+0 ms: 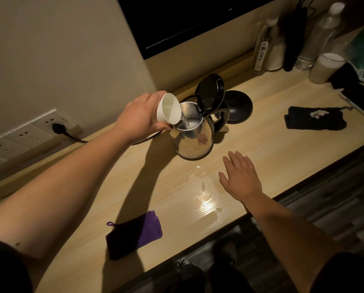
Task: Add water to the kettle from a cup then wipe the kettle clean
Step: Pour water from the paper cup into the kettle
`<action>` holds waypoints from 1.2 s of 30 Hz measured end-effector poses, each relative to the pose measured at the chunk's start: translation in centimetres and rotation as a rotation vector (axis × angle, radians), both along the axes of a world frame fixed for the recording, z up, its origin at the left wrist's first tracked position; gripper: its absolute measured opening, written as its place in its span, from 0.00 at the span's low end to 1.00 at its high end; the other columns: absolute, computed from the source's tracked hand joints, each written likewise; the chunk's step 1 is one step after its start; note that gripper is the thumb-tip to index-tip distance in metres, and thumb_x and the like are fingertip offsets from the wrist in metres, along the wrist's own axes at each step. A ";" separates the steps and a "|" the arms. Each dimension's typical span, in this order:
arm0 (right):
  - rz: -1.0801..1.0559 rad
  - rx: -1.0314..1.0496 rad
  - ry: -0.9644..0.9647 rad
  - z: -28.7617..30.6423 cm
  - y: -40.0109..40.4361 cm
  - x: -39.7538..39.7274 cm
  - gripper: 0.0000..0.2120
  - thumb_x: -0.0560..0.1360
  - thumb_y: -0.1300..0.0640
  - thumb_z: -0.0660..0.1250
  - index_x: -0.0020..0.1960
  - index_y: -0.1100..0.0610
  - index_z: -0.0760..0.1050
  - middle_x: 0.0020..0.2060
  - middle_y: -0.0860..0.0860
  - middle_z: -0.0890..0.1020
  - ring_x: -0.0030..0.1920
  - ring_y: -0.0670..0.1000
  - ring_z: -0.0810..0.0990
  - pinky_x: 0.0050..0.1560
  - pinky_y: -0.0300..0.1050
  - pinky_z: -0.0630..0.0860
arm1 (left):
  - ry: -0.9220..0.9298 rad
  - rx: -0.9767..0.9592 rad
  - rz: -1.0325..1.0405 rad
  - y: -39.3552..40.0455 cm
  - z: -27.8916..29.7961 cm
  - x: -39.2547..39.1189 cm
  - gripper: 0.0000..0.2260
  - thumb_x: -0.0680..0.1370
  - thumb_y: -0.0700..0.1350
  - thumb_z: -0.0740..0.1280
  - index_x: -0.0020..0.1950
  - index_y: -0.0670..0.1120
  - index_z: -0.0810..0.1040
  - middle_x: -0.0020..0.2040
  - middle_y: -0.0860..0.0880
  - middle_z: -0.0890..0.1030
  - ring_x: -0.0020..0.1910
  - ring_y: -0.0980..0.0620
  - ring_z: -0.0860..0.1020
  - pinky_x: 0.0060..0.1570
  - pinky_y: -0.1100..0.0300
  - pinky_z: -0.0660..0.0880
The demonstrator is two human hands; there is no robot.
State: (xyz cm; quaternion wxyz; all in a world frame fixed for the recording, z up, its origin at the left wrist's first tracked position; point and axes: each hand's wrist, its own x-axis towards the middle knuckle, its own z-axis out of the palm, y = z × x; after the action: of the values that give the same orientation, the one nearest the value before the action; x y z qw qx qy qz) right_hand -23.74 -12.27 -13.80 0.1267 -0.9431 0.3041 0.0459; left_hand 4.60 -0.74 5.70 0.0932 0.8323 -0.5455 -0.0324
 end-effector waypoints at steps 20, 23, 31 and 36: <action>-0.002 -0.006 0.007 -0.4 -0.1 0.0 0.35 0.78 0.38 0.41 0.76 0.57 0.64 0.76 0.57 0.65 0.78 0.59 0.58 0.77 0.58 0.53 | -0.027 0.020 -0.003 -0.3 0.4 0.2 0.39 0.67 0.58 0.77 0.73 0.55 0.62 0.64 0.45 0.73 0.61 0.44 0.71 0.58 0.47 0.68; 0.002 -0.008 0.012 -0.4 -0.1 0.0 0.36 0.78 0.38 0.40 0.77 0.57 0.64 0.77 0.57 0.65 0.78 0.58 0.58 0.77 0.58 0.52 | -0.031 0.022 -0.003 -0.3 0.5 0.3 0.40 0.67 0.59 0.77 0.73 0.55 0.61 0.64 0.45 0.73 0.61 0.44 0.71 0.58 0.47 0.68; 0.001 -0.013 0.015 -0.3 -0.1 0.0 0.36 0.78 0.38 0.40 0.77 0.57 0.63 0.77 0.57 0.64 0.78 0.58 0.57 0.77 0.57 0.51 | -0.032 0.028 -0.010 -0.4 0.7 0.1 0.39 0.67 0.59 0.77 0.73 0.55 0.62 0.64 0.45 0.73 0.61 0.44 0.71 0.58 0.46 0.69; 0.005 -0.008 0.023 -0.2 -0.1 0.0 0.37 0.77 0.37 0.38 0.78 0.56 0.62 0.78 0.56 0.63 0.79 0.58 0.55 0.77 0.57 0.49 | -0.039 0.035 -0.010 -0.6 0.8 0.0 0.40 0.67 0.58 0.77 0.73 0.55 0.61 0.64 0.45 0.73 0.61 0.44 0.70 0.58 0.47 0.68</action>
State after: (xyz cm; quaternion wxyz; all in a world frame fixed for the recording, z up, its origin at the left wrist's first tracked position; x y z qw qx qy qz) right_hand -23.73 -12.36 -14.03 0.1195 -0.9437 0.3035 0.0558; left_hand 4.63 -1.37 6.53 0.0680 0.8314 -0.5509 -0.0260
